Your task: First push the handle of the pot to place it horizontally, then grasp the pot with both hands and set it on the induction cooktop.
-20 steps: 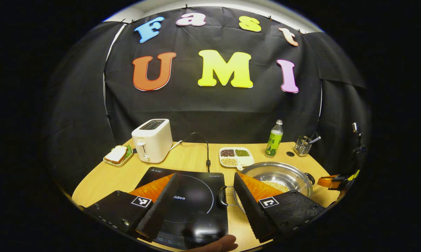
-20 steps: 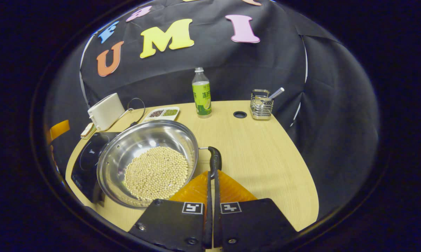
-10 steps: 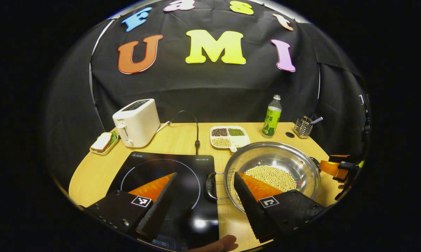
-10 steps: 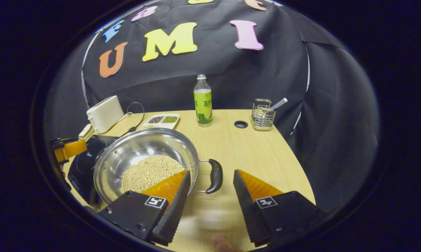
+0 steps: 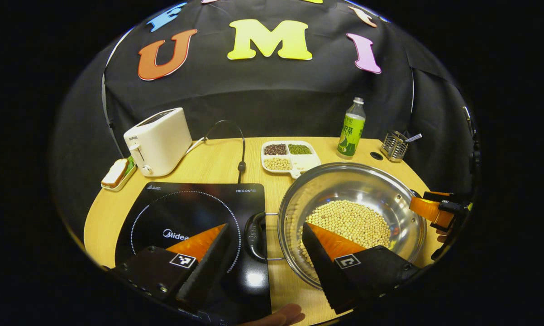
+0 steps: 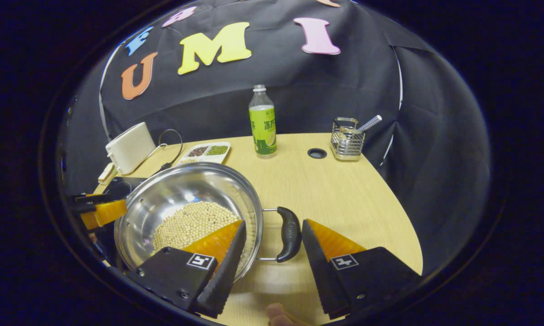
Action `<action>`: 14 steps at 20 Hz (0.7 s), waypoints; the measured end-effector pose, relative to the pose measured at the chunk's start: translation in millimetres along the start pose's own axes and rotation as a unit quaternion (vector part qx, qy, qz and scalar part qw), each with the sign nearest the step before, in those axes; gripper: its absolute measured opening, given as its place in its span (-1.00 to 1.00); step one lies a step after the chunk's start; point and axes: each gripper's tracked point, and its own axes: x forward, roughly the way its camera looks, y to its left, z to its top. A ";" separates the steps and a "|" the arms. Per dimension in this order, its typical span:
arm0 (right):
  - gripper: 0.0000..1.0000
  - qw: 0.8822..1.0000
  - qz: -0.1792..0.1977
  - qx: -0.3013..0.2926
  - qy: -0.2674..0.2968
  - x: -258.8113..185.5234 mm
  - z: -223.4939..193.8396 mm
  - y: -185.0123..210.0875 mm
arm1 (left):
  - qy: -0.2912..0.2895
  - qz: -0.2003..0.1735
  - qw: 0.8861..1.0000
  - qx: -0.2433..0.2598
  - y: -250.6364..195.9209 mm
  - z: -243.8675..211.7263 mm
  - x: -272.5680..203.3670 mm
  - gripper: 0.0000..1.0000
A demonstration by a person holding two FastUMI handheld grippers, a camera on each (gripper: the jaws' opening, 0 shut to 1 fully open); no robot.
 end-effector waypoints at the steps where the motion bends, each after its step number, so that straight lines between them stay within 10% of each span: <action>1: 0.58 1.000 0.000 0.001 0.003 2.0 -1.2 0.3 | 0.006 -0.001 1.000 0.003 -1.0 -2.4 3.5 0.90; 10: 0.58 1.000 -0.002 -0.007 0.011 16.0 -3.8 -0.2 | 0.031 0.005 0.998 -0.048 -4.4 -12.3 19.4 0.89; 13: 0.58 1.000 -0.004 -0.008 0.018 17.1 -5.6 -0.4 | 0.024 0.038 0.998 -0.044 4.8 -13.0 20.0 0.70; 14: 0.58 1.000 -0.003 -0.007 0.020 17.1 -6.6 0.1 | 0.024 0.042 0.998 -0.036 3.5 -14.6 21.9 0.36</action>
